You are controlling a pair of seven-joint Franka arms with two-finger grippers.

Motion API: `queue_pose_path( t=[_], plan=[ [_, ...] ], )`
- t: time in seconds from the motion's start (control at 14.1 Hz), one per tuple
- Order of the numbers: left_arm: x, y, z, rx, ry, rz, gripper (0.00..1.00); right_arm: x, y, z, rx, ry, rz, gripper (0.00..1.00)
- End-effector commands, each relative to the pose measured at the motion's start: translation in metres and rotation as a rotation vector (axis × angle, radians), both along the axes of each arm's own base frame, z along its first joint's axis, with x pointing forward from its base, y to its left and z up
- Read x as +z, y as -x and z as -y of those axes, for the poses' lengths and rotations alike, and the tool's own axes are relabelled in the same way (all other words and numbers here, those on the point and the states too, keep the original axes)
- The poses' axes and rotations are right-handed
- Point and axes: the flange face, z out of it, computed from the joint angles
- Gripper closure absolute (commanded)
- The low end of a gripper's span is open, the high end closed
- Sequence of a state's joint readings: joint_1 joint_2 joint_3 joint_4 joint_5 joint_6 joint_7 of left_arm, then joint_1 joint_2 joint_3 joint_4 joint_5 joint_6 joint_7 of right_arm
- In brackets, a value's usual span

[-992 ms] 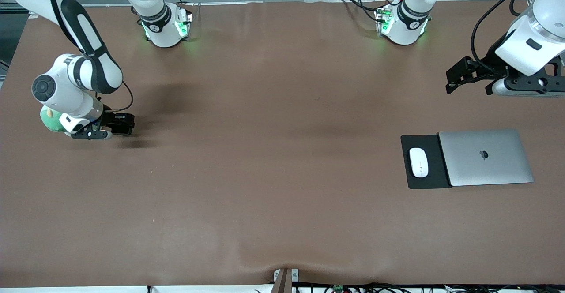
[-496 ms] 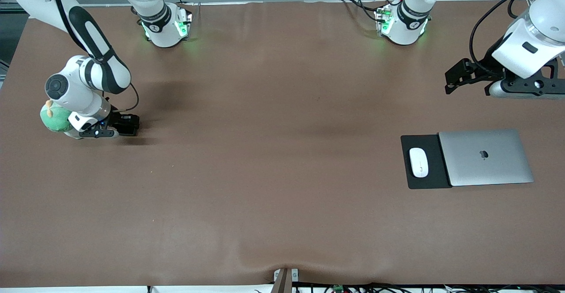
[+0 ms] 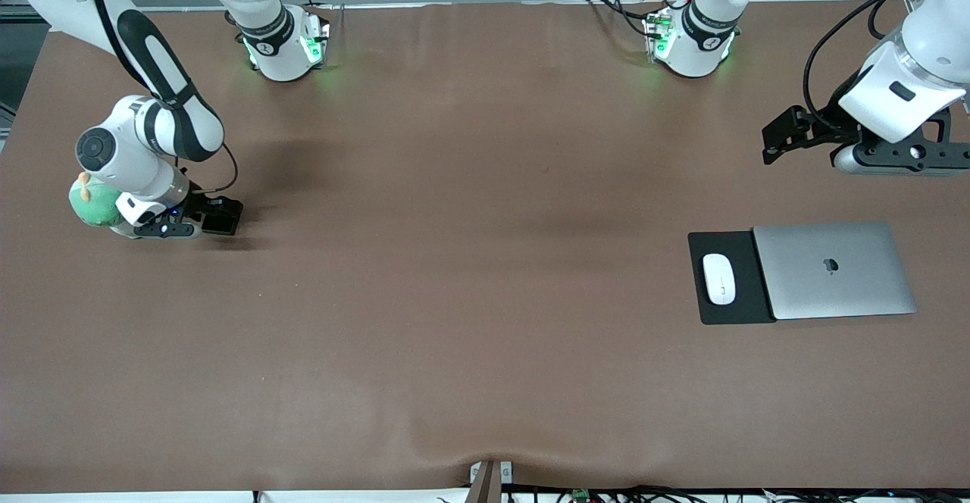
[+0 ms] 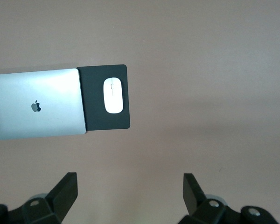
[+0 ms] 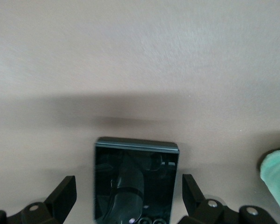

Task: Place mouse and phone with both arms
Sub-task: 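Lower the black phone beside the green plush toy and open the right gripper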

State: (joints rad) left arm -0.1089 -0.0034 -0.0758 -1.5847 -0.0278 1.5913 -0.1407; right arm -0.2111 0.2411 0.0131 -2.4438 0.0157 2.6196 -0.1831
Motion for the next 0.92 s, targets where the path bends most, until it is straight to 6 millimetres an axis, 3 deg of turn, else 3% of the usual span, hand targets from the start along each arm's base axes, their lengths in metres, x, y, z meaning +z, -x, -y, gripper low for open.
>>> queue_pose_path(
  t=[0.0, 0.21, 0.57, 0.85],
  plan=[
    [0.003, 0.001, -0.002, -0.022, -0.021, 0.007, 0.0, 0.096, -0.039, -0.018, 0.008, -0.009, -0.012, 0.0],
    [0.003, 0.0, -0.003, -0.019, -0.02, 0.011, 0.0, 0.192, -0.089, -0.022, 0.041, -0.006, -0.024, 0.0],
    [0.003, -0.001, -0.003, -0.017, -0.02, 0.013, 0.0, 0.316, -0.117, -0.044, 0.09, -0.001, 0.002, 0.0],
    [0.002, -0.002, -0.004, -0.019, -0.018, 0.012, 0.0, 0.369, -0.113, -0.043, 0.087, 0.002, 0.01, 0.0]
  ],
)
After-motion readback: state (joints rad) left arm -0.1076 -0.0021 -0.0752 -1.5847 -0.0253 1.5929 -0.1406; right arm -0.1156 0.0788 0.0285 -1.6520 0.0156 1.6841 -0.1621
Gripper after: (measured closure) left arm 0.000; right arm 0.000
